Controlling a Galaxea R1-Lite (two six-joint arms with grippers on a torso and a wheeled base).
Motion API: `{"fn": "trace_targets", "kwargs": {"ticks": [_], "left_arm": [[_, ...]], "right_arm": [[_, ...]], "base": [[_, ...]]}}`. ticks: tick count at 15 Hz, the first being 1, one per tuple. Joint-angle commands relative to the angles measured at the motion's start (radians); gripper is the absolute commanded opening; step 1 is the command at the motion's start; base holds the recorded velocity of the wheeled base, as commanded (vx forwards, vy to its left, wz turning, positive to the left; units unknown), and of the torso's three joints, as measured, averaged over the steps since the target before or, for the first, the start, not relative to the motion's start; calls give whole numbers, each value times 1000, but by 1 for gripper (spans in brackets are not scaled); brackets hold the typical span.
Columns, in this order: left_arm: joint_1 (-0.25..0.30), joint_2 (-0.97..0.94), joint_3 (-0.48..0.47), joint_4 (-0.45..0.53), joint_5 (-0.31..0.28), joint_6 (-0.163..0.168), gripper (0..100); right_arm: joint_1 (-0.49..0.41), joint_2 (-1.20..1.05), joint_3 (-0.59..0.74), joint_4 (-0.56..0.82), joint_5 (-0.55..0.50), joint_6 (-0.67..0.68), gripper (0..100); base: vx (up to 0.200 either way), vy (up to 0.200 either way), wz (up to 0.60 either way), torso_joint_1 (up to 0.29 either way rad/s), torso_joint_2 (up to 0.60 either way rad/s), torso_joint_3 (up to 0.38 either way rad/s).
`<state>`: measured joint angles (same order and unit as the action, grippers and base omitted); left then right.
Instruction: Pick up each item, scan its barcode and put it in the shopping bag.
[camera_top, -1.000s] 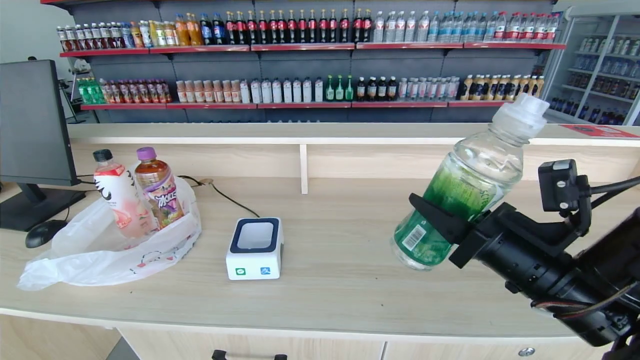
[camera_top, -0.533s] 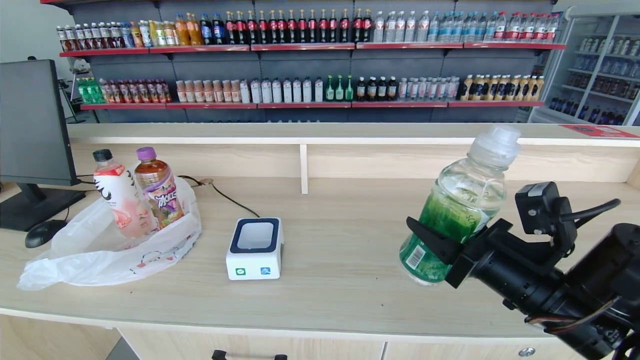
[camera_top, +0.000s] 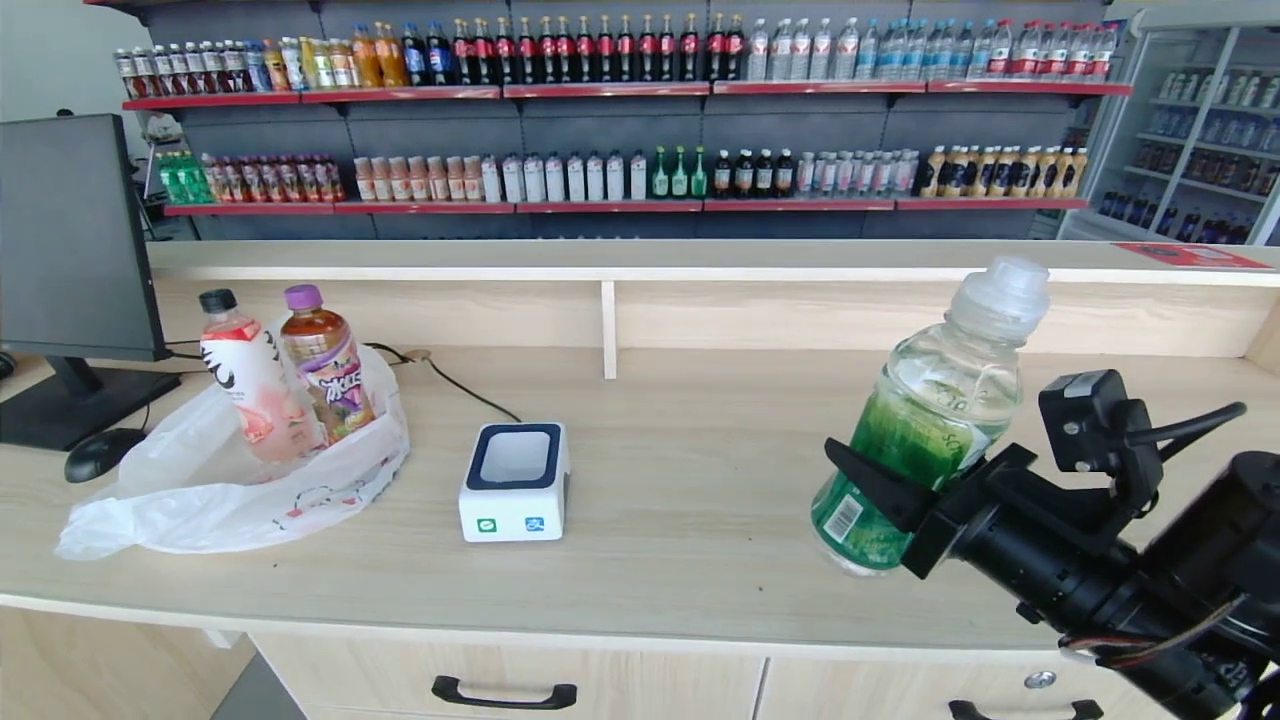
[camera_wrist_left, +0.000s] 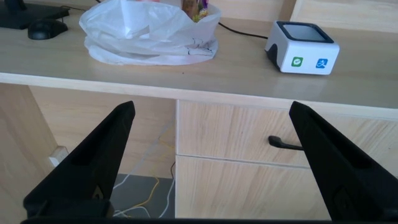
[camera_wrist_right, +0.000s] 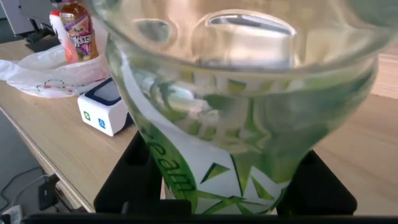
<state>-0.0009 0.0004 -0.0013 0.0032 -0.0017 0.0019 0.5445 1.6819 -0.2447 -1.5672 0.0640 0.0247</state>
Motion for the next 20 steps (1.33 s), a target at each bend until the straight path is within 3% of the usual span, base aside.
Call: {"fn": "trace_targets", "kwargs": {"ticks": [1, 4, 20], "left_arm": [[-1, 0, 1, 0, 0, 0, 100], [1, 0, 0, 0, 0, 0, 100], [1, 1, 0, 1, 2, -10, 100]], "right_arm": [[-1, -4, 1, -4, 2, 0, 0], [-1, -4, -2, -4, 2, 1, 0], [-14, -39, 10, -4, 2, 26, 0]], "base": [[0, 0, 0, 0, 0, 0], [0, 0, 0, 0, 0, 0], [0, 200, 0, 5, 3, 1]]}}
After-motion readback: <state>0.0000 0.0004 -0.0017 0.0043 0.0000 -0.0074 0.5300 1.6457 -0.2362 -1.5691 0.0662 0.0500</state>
